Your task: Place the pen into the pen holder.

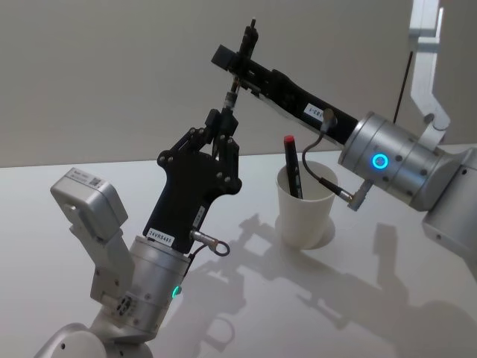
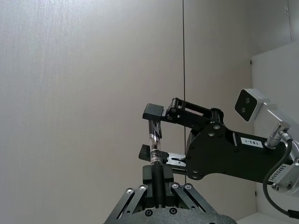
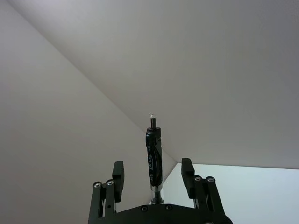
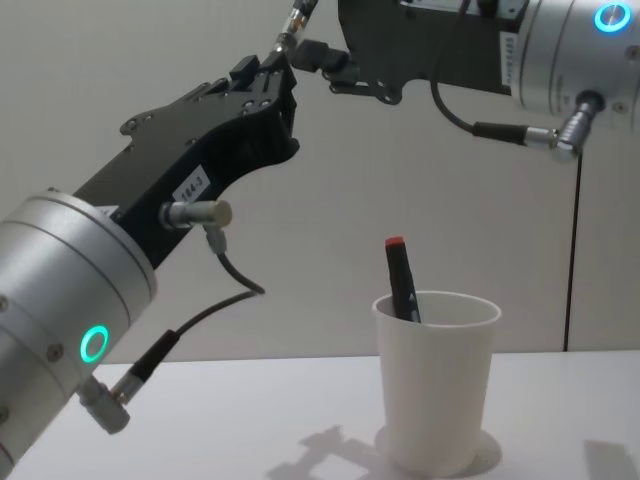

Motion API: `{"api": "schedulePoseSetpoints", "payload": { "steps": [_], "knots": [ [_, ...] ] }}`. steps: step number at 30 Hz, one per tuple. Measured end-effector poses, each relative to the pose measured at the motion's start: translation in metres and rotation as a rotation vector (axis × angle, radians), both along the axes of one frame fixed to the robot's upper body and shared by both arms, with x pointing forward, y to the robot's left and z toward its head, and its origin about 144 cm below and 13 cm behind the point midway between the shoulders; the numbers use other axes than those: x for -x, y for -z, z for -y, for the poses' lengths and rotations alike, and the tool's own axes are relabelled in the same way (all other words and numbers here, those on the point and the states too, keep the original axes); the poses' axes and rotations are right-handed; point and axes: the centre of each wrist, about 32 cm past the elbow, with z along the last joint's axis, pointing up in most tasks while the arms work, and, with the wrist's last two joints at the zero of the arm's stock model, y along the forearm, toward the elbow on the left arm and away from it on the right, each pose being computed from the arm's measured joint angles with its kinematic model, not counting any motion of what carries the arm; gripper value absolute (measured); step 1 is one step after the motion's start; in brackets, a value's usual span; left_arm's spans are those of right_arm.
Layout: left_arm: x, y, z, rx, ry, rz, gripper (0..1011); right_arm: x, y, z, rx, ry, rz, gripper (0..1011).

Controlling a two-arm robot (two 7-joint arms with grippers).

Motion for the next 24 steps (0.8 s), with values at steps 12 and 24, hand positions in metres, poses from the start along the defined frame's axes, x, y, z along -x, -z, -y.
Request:
{"api": "schedulePoseSetpoints", "payload": {
  "steps": [12,24],
  "knots": [
    [0.0000,0.0000,0.0000,0.000,0.000,0.000,133,-0.0001,-0.0002,-0.0001,0.000,0.001,0.000,447],
    [0.0000,0.0000,0.0000,0.000,0.001,0.001,133,-0.0001,-0.0001,0.0001,0.001,0.001,0.000,130]
  ]
}}
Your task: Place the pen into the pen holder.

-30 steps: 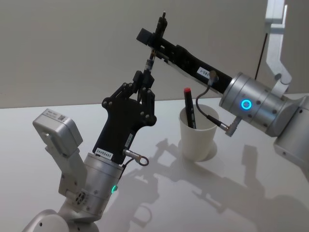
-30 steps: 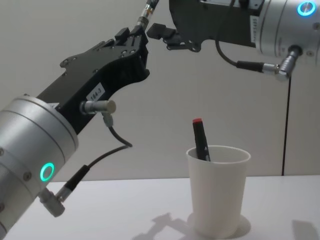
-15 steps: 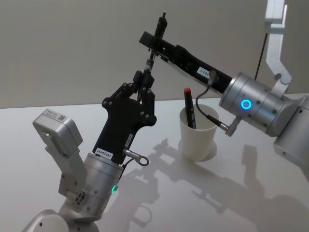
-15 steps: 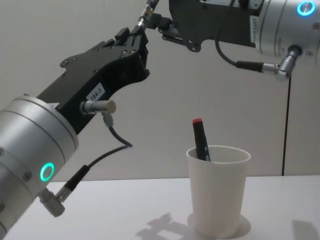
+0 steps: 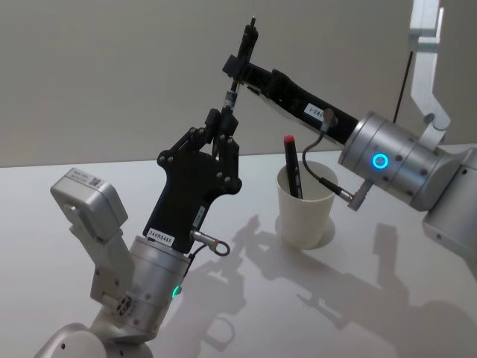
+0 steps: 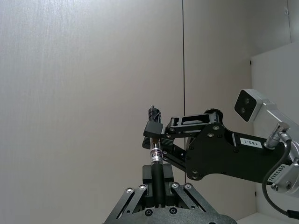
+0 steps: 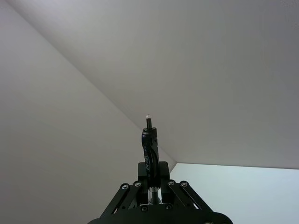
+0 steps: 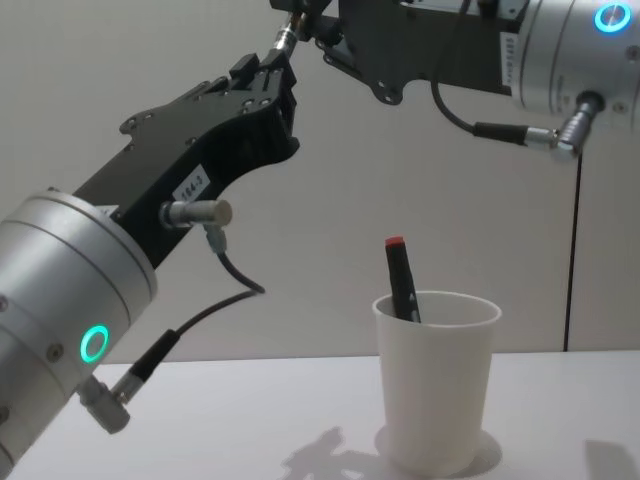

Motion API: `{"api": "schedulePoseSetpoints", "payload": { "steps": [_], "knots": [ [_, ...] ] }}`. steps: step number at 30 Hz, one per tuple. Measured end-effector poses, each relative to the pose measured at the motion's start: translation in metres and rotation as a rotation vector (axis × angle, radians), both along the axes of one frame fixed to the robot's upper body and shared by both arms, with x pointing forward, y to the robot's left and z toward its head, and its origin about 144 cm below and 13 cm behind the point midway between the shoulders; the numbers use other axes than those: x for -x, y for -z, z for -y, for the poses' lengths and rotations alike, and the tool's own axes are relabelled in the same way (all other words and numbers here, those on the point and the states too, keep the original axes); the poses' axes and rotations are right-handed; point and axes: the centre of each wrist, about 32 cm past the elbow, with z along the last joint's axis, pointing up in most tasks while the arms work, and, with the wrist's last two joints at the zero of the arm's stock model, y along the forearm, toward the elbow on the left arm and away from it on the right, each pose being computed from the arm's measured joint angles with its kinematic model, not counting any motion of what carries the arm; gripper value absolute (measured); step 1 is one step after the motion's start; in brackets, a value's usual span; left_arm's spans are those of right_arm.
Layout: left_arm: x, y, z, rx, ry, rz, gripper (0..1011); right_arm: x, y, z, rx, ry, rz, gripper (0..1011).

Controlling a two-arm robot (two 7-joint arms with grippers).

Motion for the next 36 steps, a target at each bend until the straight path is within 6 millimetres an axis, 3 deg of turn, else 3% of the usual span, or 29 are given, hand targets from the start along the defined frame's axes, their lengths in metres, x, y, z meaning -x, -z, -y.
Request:
{"api": "schedulePoseSetpoints", "payload": {
  "steps": [18,22,36],
  "knots": [
    [0.0000,0.0000,0.0000,0.000,0.000,-0.001,141,0.0000,-0.0001,-0.0002,-0.001,-0.001,0.000,131],
    [0.0000,0.0001,-0.0001,0.000,-0.001,-0.002,214,0.0001,-0.0001,-0.0003,-0.001,-0.002,0.001,130],
    [0.0000,0.0001,0.0000,0.000,-0.001,-0.001,661,0.0002,-0.0063,0.0012,-0.013,0.011,0.041,131]
  ]
}}
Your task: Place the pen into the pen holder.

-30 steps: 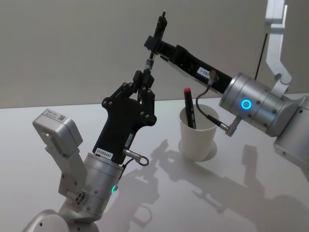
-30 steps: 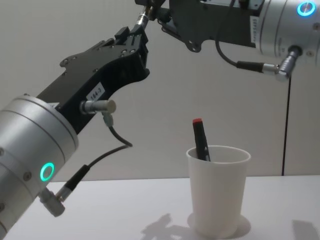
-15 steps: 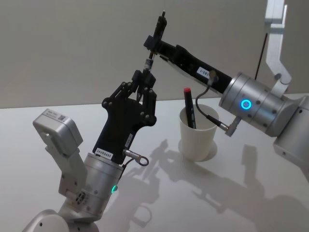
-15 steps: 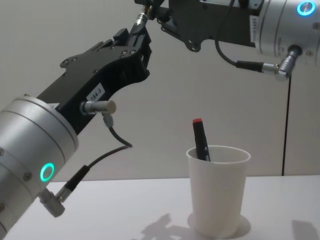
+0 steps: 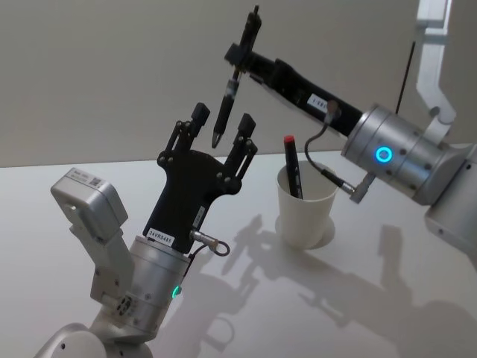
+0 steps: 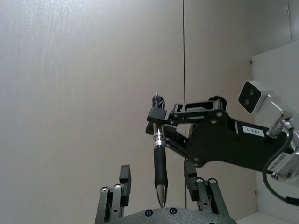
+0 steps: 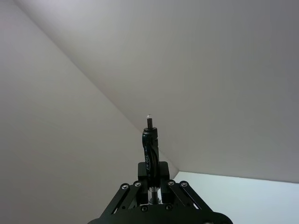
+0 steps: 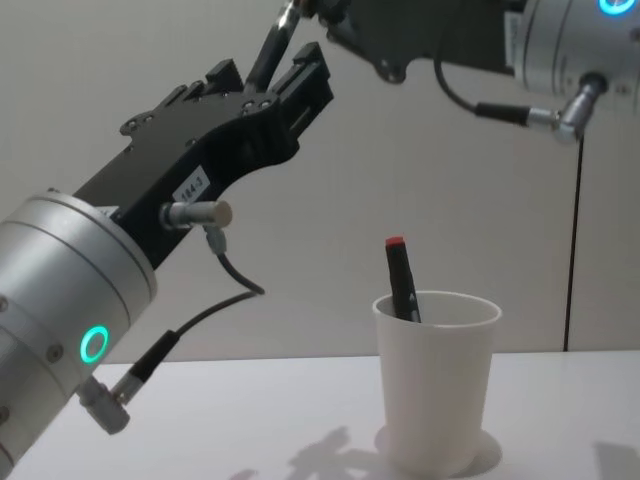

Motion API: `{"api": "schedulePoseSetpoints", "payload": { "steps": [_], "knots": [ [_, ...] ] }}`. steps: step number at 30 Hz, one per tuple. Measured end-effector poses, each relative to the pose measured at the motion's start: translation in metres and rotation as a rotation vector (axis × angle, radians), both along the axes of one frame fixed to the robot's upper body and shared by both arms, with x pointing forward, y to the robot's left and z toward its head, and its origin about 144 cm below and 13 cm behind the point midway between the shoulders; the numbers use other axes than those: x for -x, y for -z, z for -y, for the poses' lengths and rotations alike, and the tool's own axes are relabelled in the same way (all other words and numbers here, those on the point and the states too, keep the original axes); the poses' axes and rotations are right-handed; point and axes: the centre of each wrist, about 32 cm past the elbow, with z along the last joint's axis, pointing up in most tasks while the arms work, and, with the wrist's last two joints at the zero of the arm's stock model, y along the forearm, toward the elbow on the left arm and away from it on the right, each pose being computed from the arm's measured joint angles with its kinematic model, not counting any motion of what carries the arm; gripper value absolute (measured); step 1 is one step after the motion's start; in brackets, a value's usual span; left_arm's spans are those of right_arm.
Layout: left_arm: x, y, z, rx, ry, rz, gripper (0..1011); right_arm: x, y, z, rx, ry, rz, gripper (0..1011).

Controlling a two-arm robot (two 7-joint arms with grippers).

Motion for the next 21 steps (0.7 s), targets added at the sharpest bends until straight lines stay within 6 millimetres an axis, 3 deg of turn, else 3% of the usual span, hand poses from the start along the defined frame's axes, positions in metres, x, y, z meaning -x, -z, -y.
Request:
{"api": "schedulePoseSetpoints", "payload": {
  "steps": [1,11,21],
  "knots": [
    [0.000,0.000,0.000,0.000,0.000,0.000,729,0.000,-0.001,0.000,-0.001,0.003,0.006,130],
    [0.000,0.000,0.000,0.000,0.000,0.001,984,0.000,-0.020,0.020,0.001,0.080,0.118,130],
    [0.000,0.000,0.000,0.000,0.000,0.001,1001,0.007,-0.037,0.057,0.059,0.195,0.236,130]
  ]
}}
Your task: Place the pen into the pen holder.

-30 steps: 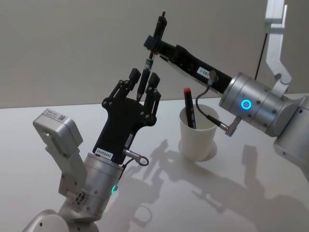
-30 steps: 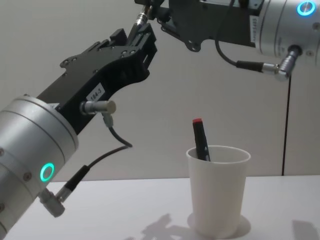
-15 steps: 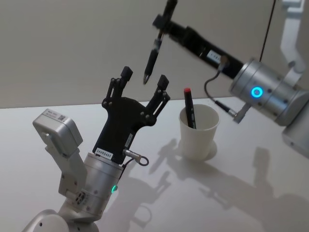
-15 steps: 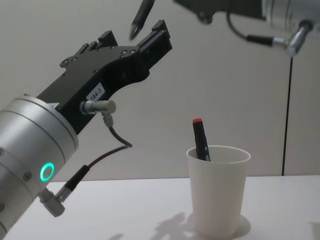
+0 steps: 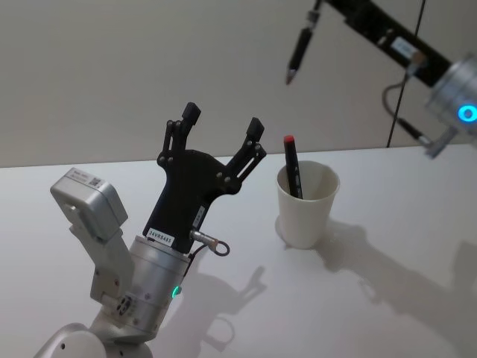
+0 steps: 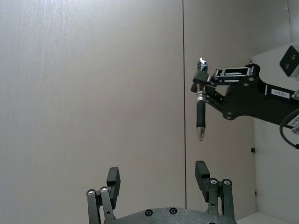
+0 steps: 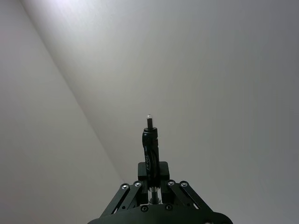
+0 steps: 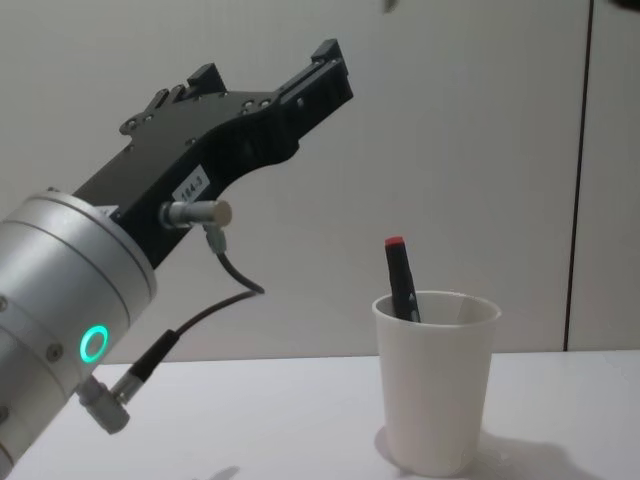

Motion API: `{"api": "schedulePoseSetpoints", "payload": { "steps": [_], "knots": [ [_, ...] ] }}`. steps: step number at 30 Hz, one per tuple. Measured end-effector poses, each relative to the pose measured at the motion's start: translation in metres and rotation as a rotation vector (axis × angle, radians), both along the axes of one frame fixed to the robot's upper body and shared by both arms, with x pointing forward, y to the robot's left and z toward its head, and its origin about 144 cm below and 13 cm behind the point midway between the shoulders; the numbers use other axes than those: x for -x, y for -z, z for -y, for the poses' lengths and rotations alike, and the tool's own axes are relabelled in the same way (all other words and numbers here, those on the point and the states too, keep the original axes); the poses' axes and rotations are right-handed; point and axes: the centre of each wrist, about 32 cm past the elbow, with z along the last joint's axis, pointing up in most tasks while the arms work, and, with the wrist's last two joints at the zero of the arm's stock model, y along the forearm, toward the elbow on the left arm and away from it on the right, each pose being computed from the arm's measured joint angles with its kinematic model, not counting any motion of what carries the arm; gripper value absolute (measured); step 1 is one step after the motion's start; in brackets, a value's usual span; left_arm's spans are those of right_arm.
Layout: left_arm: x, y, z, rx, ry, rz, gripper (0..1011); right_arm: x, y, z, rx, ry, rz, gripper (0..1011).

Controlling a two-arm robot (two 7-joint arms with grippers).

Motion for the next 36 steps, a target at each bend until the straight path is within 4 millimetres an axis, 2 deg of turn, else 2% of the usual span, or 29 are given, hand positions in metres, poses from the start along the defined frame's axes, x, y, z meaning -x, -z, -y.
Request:
{"api": "schedulePoseSetpoints", "payload": {
  "steps": [9,22,28,36],
  "knots": [
    [0.000,0.000,0.000,0.000,0.000,0.000,1001,0.011,-0.005,0.029,0.105,0.100,0.093,131],
    [0.000,0.000,0.000,0.000,0.000,0.000,1001,0.027,0.002,0.056,0.279,0.205,0.206,130],
    [0.000,0.000,0.000,0.000,0.000,0.000,1001,0.031,0.014,0.061,0.384,0.248,0.277,130],
    [0.000,0.000,0.000,0.000,0.000,0.000,1001,0.024,0.041,0.056,0.482,0.272,0.340,130]
  ]
}}
